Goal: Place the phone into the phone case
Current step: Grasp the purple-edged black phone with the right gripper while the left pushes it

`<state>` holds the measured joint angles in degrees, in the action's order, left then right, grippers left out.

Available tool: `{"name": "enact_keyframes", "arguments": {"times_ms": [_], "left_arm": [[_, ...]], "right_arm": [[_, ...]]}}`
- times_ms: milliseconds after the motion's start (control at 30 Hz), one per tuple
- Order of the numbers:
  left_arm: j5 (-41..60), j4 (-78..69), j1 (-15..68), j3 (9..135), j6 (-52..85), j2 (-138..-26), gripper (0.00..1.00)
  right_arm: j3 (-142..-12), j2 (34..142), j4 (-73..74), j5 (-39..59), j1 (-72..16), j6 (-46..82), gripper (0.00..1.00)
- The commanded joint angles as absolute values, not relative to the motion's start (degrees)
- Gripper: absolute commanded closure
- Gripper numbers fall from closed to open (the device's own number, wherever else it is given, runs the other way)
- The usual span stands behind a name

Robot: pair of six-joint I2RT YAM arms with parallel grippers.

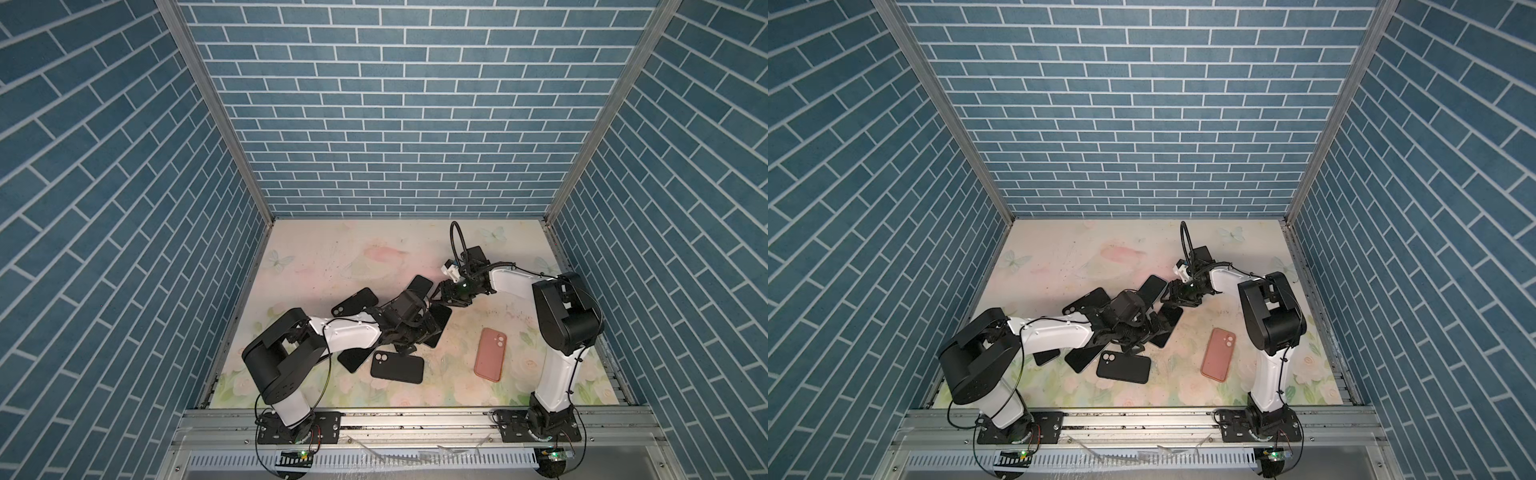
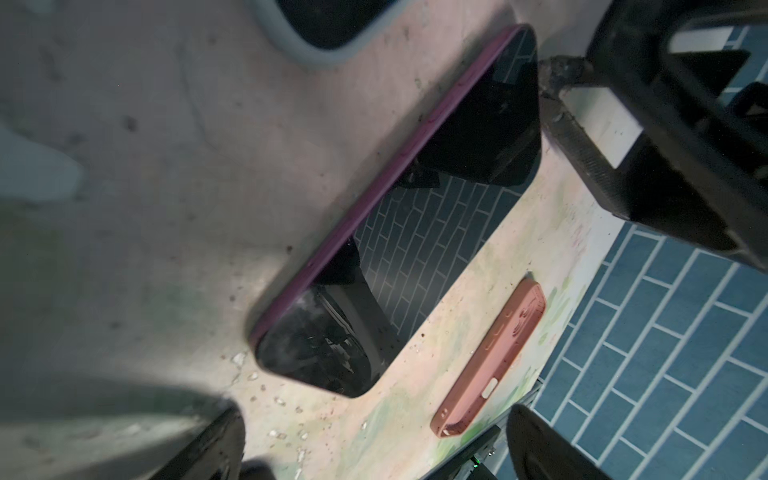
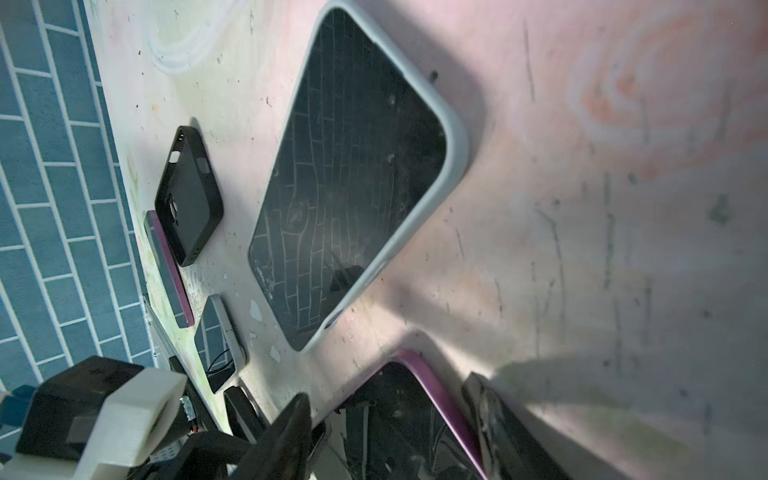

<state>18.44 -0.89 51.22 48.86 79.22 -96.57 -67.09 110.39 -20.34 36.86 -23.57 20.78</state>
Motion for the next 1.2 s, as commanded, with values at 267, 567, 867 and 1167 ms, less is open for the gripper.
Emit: {"name": "enact_keyframes", "arguments": {"times_ms": [267,567,867,1167], "left_arm": [[15.08,-8.88,51.79,45.68,83.63,-101.89,0.00],[11.86,-6.11,50.06,44.64,79.44,-101.17,0.00],[10.06,0.22,47.85,46.41,72.36,-99.86,0.00],[12.04,-2.37,47.02,46.42,71.64,-102.72,0.00]], "right_arm": [[-65.27,112.33,-23.24,34.73,-23.73,21.10,0.35],[-61.86,110.26,-24.98,36.44,-23.75,19.98,0.36],[-58.41,104.60,-26.96,38.80,-23.82,19.69,0.37],[-56.17,99.31,-26.02,42.61,-23.82,19.95,0.40]]}}
